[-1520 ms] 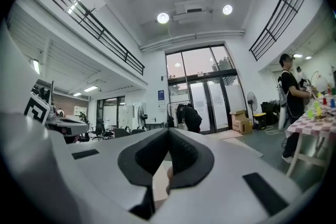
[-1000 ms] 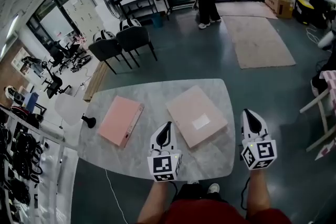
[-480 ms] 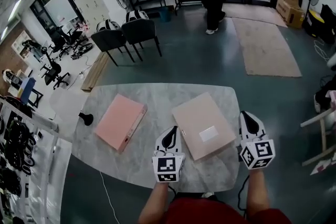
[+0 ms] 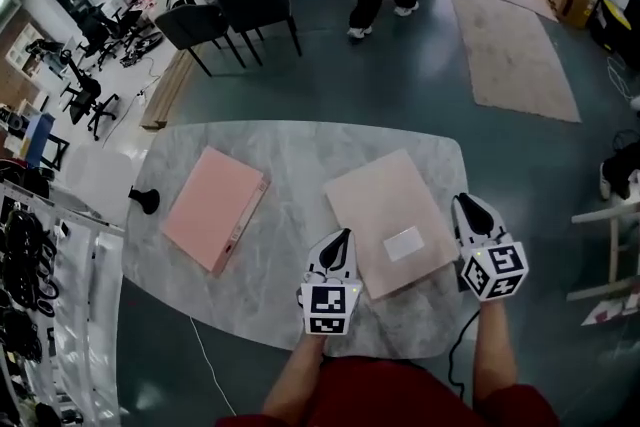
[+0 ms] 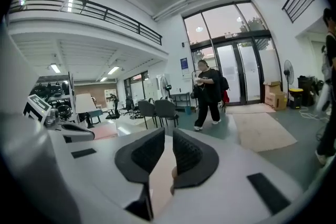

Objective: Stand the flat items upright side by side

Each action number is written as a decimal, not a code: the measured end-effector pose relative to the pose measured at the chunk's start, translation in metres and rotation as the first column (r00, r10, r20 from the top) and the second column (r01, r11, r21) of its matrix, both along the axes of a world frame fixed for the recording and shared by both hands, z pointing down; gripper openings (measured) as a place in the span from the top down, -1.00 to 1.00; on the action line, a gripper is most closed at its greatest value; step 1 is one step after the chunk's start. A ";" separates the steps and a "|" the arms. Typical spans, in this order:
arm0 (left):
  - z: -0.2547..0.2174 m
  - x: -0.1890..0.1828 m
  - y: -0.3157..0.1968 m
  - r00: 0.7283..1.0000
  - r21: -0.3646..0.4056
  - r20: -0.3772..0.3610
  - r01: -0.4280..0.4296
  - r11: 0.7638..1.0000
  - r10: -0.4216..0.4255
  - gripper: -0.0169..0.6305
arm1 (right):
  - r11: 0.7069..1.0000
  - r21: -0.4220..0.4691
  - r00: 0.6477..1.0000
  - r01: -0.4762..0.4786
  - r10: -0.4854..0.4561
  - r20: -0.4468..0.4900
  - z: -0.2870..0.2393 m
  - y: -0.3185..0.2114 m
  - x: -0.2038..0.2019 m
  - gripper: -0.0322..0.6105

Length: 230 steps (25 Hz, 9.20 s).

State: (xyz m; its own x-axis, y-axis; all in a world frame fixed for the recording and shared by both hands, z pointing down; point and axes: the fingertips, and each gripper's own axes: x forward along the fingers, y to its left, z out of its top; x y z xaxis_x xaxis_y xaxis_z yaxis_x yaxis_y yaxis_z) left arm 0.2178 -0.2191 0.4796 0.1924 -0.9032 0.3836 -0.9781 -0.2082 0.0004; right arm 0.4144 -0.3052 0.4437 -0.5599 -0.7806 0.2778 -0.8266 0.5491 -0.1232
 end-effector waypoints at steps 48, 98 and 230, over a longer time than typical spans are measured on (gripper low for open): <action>0.155 -0.013 0.001 1.000 -0.377 -0.015 0.005 0.926 -0.011 0.93 | 0.650 -0.595 0.834 0.473 -0.549 0.064 0.154 -0.001 -0.065 -0.18; 0.198 -0.079 0.020 0.969 -0.413 -0.236 -0.167 0.895 0.072 0.93 | 0.879 -0.299 0.777 0.372 -0.471 -0.418 0.017 0.125 -0.239 -0.18; -0.039 -0.416 0.189 0.990 0.172 -0.086 0.129 0.976 -0.116 0.93 | 0.955 0.004 0.954 -0.295 0.295 -0.057 0.048 0.263 -0.380 -0.16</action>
